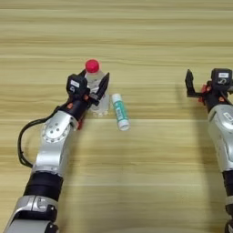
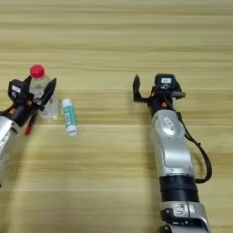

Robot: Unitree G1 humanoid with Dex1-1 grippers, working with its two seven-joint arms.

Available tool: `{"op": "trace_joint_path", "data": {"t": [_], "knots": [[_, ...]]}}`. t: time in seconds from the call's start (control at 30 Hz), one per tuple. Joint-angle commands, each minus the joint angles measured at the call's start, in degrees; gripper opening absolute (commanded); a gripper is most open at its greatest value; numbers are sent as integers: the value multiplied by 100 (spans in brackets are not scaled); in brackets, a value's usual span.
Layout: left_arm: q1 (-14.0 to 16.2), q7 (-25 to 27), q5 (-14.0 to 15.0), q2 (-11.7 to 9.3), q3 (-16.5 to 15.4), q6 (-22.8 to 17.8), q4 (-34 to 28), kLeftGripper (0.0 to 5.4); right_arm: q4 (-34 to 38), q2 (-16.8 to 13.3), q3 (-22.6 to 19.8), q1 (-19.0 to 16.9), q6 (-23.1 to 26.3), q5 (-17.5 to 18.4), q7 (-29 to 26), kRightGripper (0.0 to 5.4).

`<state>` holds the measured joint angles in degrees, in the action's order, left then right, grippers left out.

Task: Move the objects on the table

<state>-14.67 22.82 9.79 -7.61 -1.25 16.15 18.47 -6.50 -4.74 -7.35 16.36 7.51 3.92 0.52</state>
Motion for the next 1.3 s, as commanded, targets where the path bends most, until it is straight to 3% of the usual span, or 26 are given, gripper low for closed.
{"op": "trace_joint_path", "data": {"t": [0.03,0.53,1.07,1.3], "knots": [[-47,9,256,18,-137,-3,-478,288,96,20,85,18,41,8,-64,540],[165,-45,471,70,23,-653,-1892,287,836,42,1404,-428,-98,-83,-1221,540],[213,-1,449,113,130,-774,-1998,284,1583,-349,2751,-1017,-426,-215,-2603,540],[225,61,440,191,285,-796,-2084,284,1579,-281,2978,-1025,-451,-269,-2719,540]]}}
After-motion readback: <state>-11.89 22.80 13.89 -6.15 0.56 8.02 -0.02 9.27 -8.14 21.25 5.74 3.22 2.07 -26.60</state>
